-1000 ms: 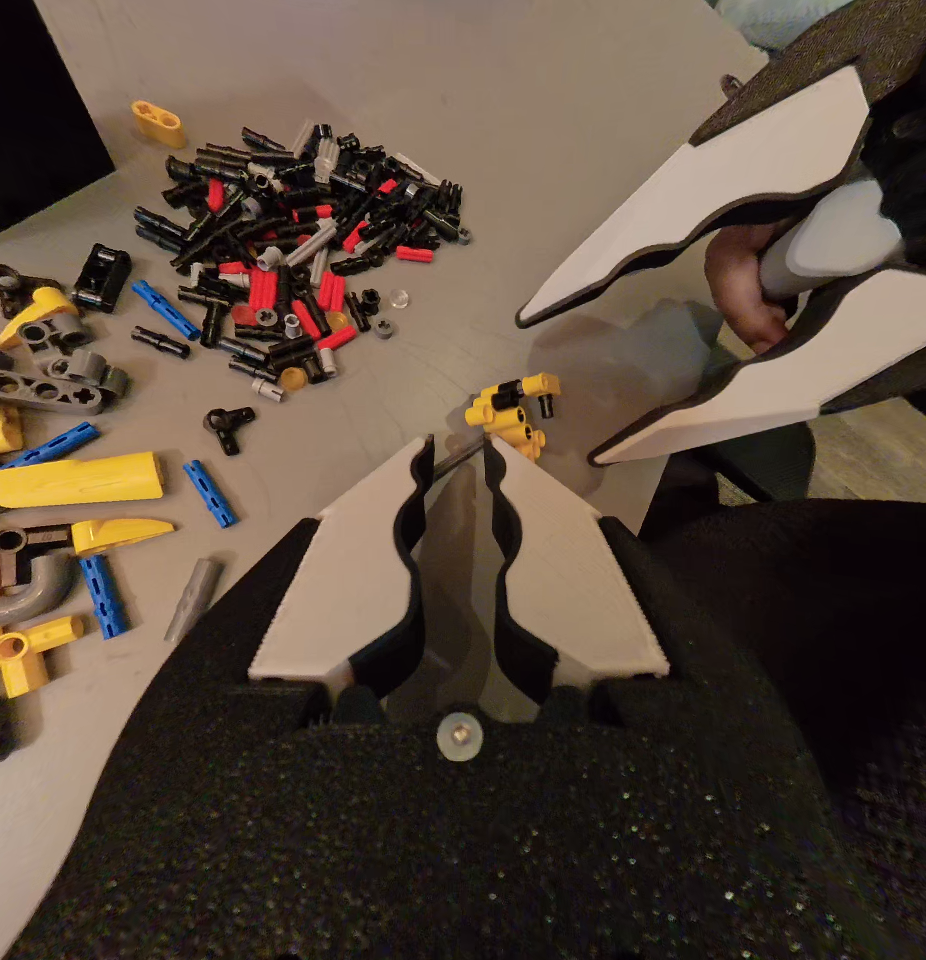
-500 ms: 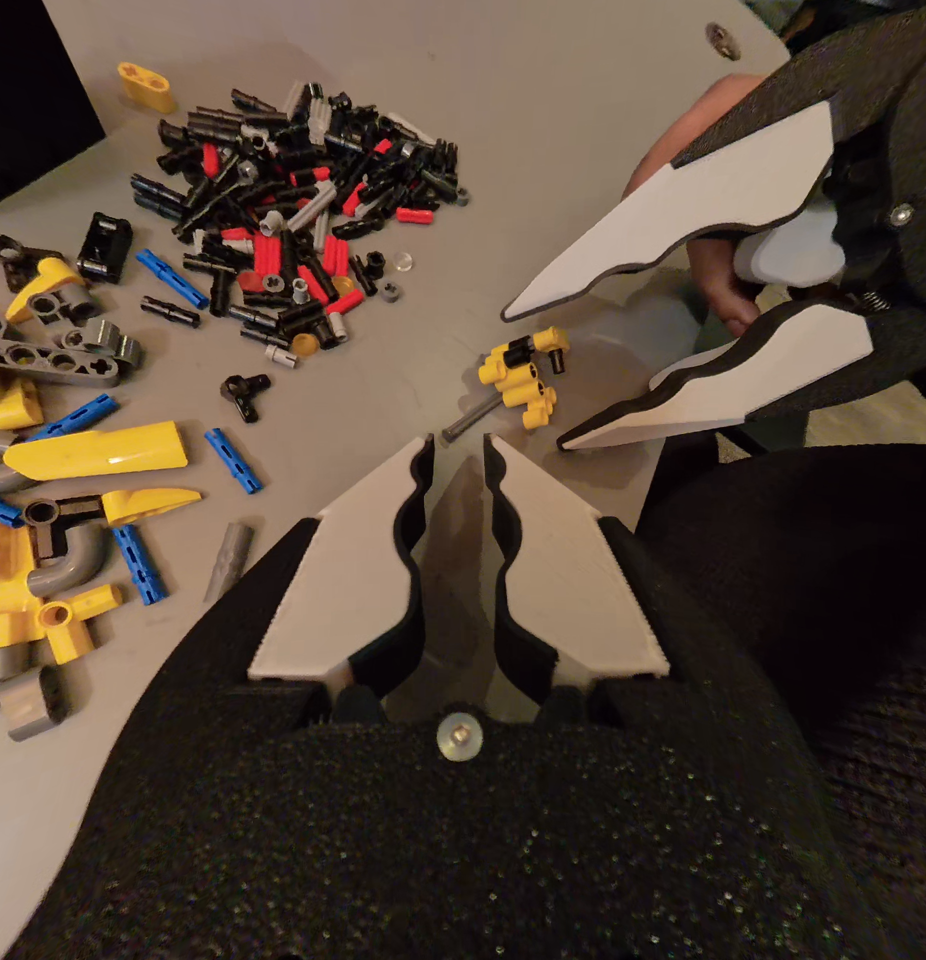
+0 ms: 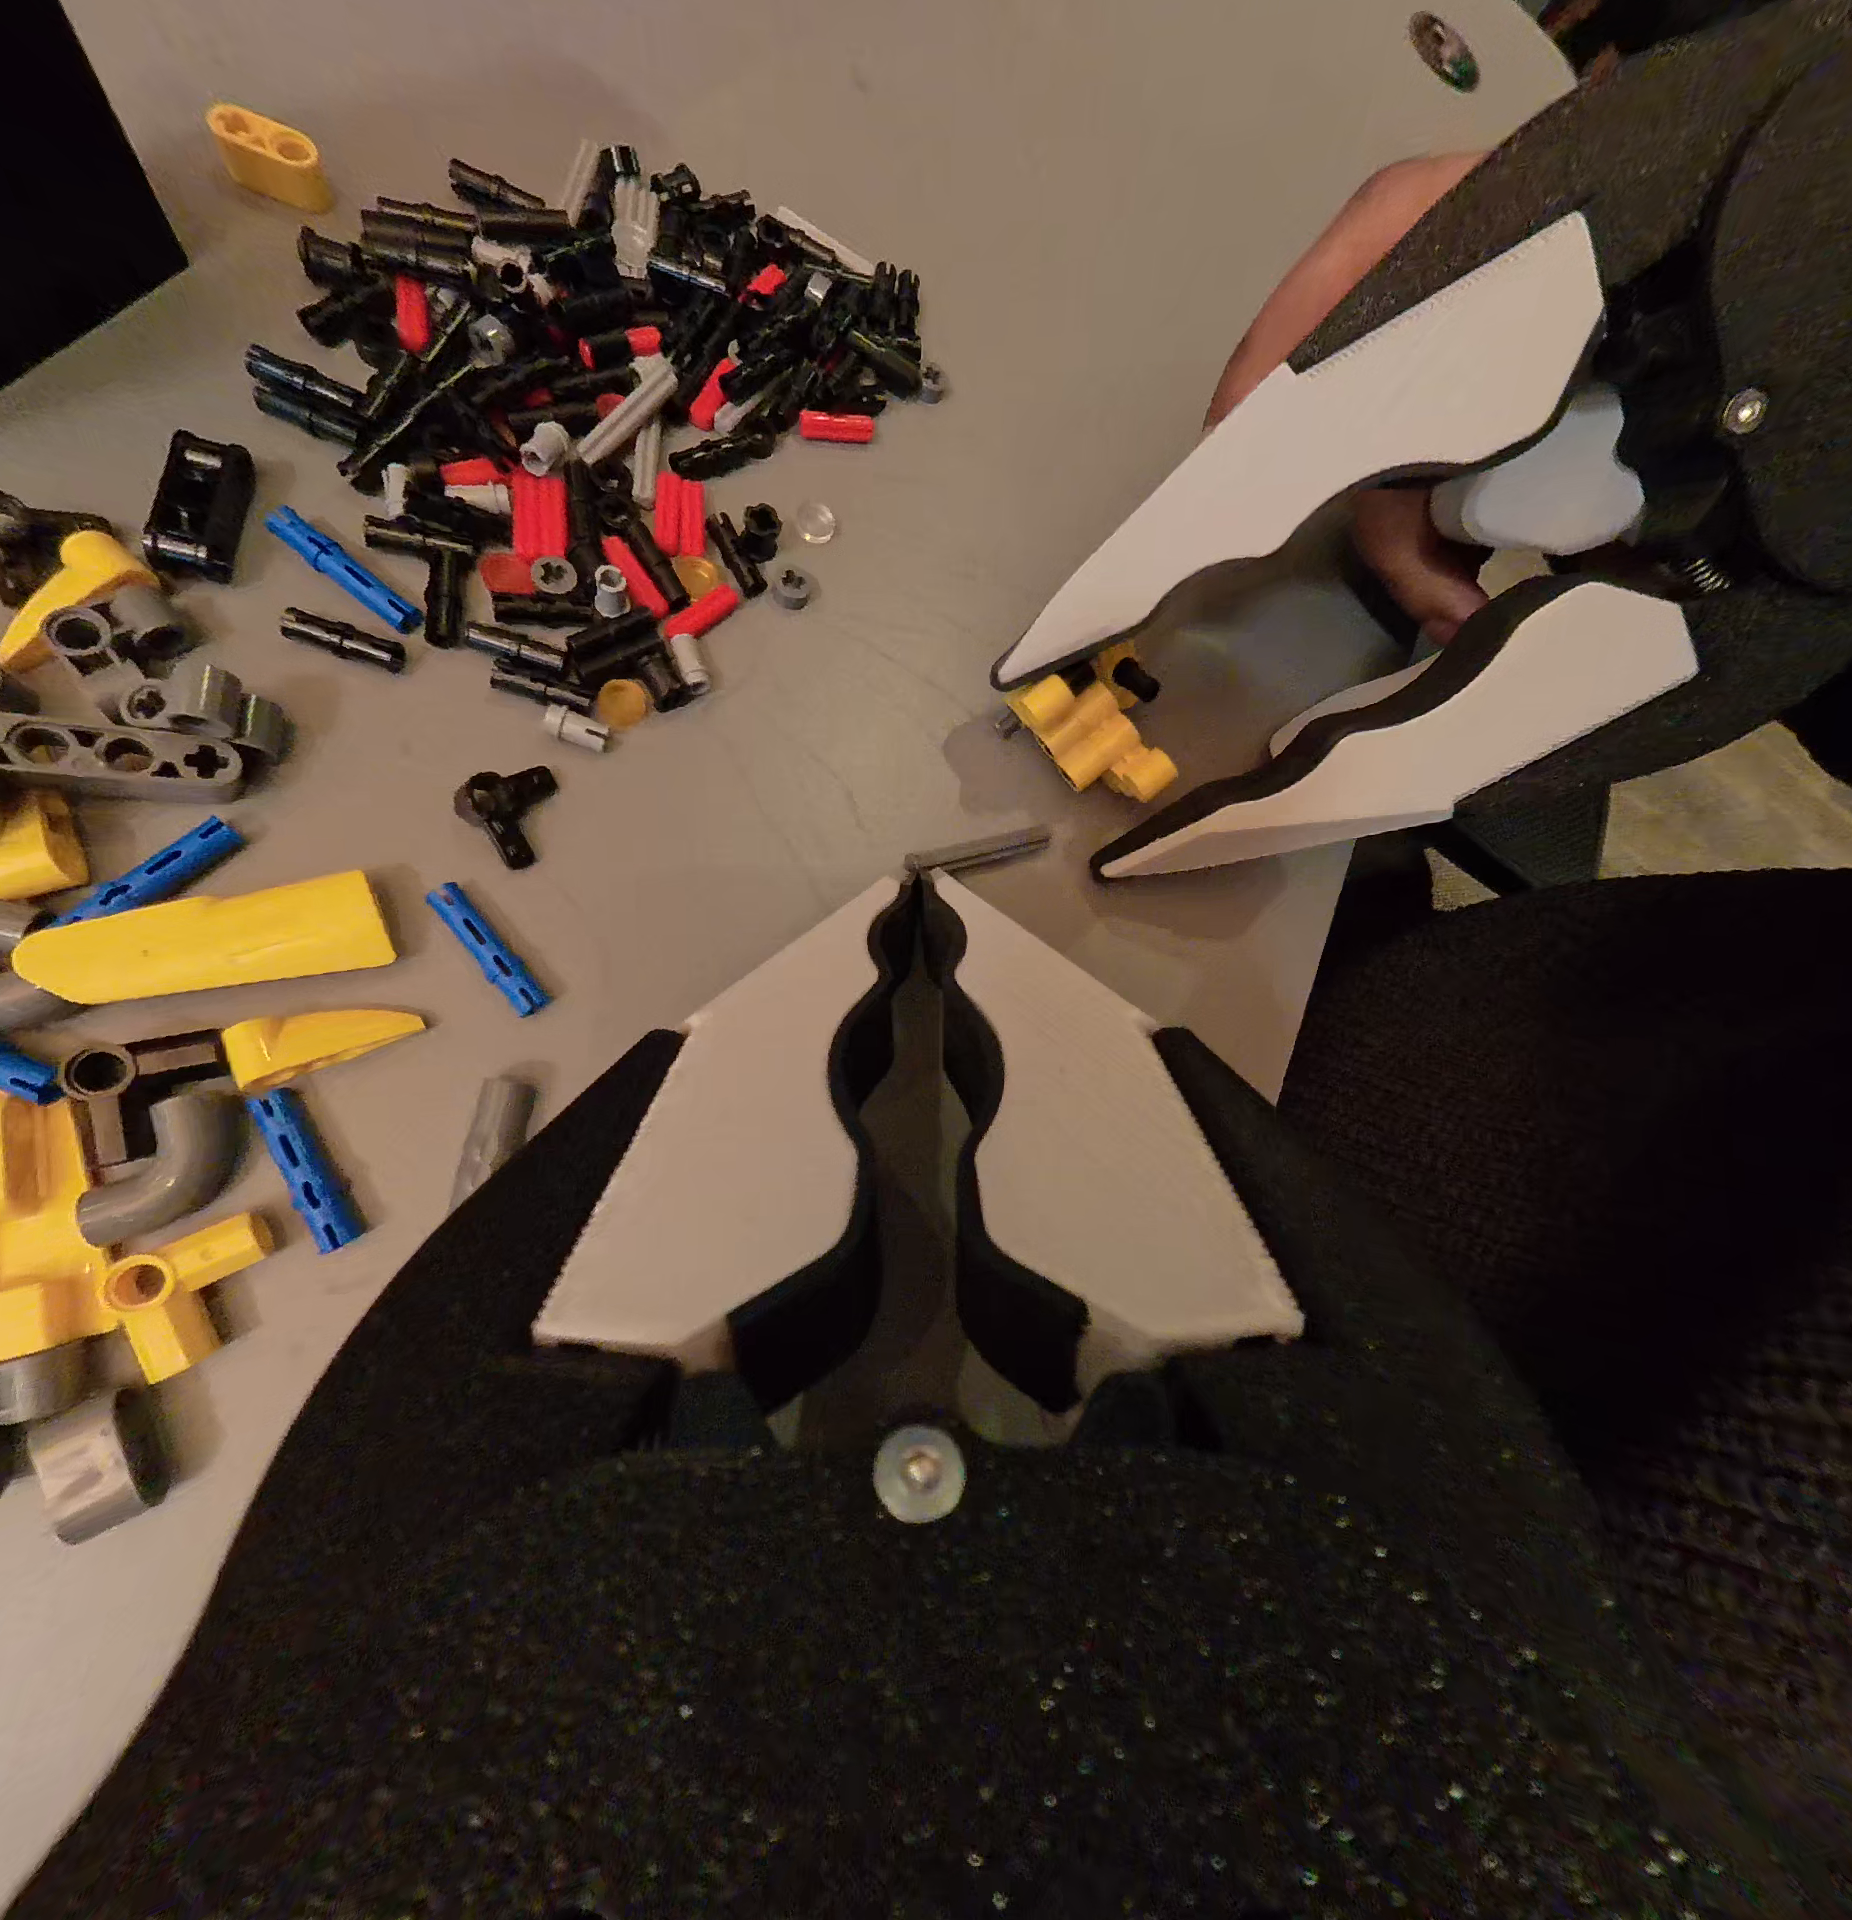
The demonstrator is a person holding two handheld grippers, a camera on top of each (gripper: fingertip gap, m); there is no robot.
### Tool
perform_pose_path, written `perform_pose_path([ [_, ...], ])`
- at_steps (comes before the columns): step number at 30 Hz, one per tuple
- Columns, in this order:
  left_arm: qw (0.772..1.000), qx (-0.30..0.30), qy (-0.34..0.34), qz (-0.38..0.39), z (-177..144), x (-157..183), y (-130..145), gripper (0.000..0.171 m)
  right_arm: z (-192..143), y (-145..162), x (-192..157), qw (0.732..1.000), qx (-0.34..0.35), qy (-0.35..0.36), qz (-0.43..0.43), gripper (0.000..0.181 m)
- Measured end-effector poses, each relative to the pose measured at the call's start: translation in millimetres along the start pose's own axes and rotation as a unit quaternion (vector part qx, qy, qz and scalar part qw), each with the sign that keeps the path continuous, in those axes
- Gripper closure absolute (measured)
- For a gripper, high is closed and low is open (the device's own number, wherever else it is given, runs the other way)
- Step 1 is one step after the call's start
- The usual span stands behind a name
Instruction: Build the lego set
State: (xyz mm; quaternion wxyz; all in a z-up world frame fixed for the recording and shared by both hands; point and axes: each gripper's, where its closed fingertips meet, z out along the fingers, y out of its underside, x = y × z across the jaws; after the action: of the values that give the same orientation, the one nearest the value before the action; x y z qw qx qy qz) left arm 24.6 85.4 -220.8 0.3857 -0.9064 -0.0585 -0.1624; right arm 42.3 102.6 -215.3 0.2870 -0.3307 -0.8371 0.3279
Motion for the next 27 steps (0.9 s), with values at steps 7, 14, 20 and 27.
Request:
perform_pose_path([
  [7, 1.0, 0.019, -0.008, -0.015, -2, -6, -7, 0.171, -6, 3, 4, 1.0, 0.005, 0.008, 0.014, 0.142],
  [14, 0.992, 0.065, 0.023, -0.102, -5, -10, -20, 0.171, -12, 5, 7, 0.999, 0.015, 0.015, 0.036, 0.142],
  [20, 0.992, 0.068, 0.015, -0.108, -2, -8, -21, 0.171, -19, 6, 9, 0.997, 0.027, 0.026, 0.061, 0.142],
  [27, 0.994, 0.073, -0.014, -0.086, 3, -4, -25, 0.171, -28, 10, 17, 0.993, 0.039, 0.024, 0.108, 0.14],
])
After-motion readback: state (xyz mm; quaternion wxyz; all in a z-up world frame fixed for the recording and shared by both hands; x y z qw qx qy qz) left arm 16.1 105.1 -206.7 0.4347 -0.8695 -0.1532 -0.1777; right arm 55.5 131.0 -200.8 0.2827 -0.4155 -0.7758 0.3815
